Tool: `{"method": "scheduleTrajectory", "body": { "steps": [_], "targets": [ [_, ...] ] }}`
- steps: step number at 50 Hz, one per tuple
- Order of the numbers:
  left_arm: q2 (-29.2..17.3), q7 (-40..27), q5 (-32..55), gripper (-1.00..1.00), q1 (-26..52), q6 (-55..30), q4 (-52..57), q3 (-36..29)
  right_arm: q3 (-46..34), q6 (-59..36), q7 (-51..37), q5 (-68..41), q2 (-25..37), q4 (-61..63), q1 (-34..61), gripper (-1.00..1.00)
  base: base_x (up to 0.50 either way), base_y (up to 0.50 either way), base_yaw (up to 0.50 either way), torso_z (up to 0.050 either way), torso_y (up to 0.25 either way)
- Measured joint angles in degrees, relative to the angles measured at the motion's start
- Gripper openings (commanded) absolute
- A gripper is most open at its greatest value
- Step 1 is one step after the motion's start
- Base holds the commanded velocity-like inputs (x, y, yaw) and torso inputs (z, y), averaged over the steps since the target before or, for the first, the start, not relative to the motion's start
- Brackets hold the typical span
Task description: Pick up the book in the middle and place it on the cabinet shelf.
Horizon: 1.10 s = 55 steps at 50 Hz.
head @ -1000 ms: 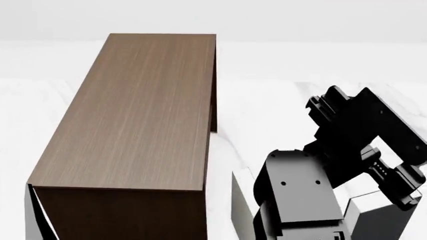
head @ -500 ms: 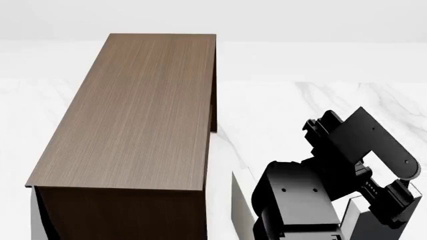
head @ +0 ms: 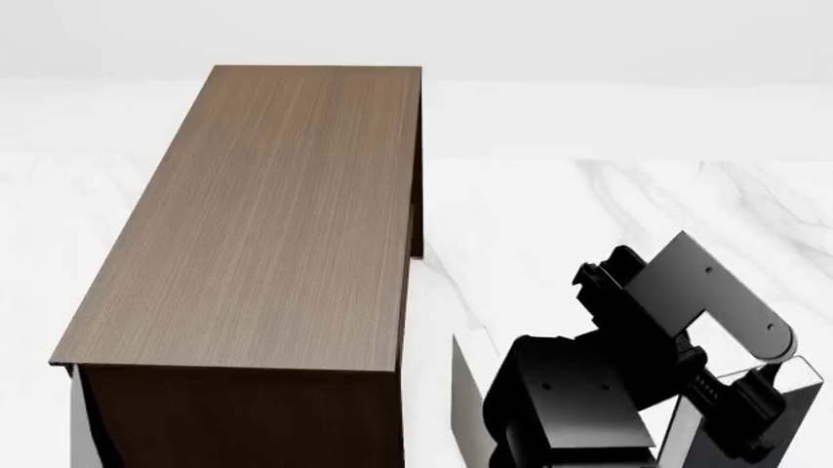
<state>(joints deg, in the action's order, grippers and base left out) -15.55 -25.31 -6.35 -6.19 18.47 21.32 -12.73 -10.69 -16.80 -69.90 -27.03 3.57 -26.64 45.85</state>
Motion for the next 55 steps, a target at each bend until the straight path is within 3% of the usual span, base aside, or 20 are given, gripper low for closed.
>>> {"method": "scheduleTrajectory", "body": {
  "steps": [55],
  "targets": [
    [-1.1, -0.8, 0.1, 1.00, 0.1, -1.4, 0.4, -1.8, -6.0, -0.6, -0.1, -2.9, 2.1, 2.5, -5.8, 1.00, 0.00, 0.00, 0.00, 0.000, 0.000]
  ]
}}
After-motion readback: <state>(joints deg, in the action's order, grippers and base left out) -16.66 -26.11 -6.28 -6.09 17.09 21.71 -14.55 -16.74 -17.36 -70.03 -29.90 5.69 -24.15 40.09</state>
